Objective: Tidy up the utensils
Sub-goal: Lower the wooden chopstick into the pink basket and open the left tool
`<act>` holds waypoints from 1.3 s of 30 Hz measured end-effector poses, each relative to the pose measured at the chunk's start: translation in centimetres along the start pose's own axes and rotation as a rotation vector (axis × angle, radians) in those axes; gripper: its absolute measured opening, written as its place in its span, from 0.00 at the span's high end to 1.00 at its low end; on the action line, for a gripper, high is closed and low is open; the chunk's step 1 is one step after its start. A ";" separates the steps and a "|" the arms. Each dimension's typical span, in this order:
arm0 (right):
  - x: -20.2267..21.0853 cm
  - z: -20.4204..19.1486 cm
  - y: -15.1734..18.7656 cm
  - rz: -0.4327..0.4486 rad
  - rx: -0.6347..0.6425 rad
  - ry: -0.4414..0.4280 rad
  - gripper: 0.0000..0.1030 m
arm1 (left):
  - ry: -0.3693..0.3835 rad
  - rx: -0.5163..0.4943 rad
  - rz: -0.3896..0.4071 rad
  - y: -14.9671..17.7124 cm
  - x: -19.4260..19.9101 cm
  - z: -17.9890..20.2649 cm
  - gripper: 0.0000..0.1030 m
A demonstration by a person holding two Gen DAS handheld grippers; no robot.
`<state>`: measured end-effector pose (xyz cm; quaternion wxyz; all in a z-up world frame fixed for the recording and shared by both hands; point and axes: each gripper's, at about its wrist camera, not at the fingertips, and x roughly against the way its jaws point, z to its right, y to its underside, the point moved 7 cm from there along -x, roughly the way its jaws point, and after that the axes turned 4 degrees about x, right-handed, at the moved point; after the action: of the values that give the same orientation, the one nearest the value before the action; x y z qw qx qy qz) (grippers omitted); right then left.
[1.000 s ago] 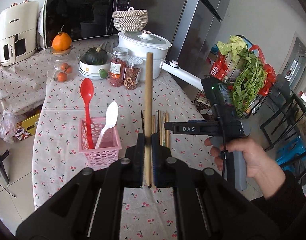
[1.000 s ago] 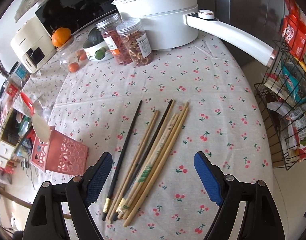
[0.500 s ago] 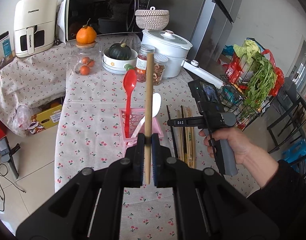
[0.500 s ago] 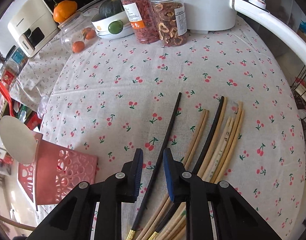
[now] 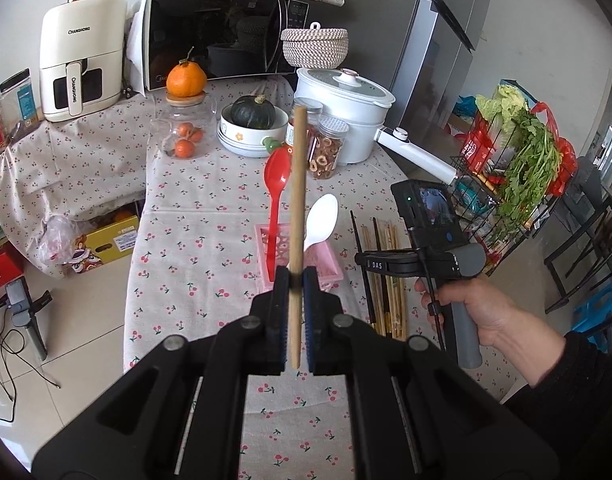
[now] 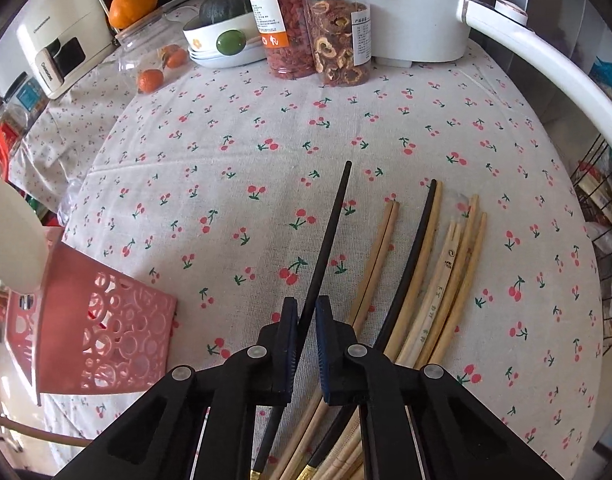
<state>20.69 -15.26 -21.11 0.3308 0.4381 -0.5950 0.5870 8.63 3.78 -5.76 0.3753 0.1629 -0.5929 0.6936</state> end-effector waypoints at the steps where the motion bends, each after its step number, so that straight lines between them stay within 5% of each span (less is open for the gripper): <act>1: 0.9 0.0 0.0 0.022 0.001 -0.006 0.91 | -0.001 0.000 0.005 -0.1 0.1 0.0 0.93; 16: 16.7 -2.9 2.5 0.394 0.107 -0.122 0.94 | -0.008 0.020 0.083 -0.9 2.0 -0.2 0.92; 24: 23.2 -3.9 2.7 0.550 0.127 -0.164 0.94 | 0.015 0.051 0.224 -3.3 4.2 0.0 0.92; 29: 25.9 -5.0 2.2 0.620 0.139 -0.206 0.94 | 0.003 0.040 0.303 -4.7 4.7 0.4 0.92; 39: 26.2 -6.7 0.2 0.652 0.117 -0.271 0.94 | -0.070 0.023 0.302 -5.7 1.1 0.8 0.92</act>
<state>9.32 -12.13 3.22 0.0185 0.3170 -0.7073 0.6315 11.82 3.51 -0.85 0.2439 0.1000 -0.6152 0.7430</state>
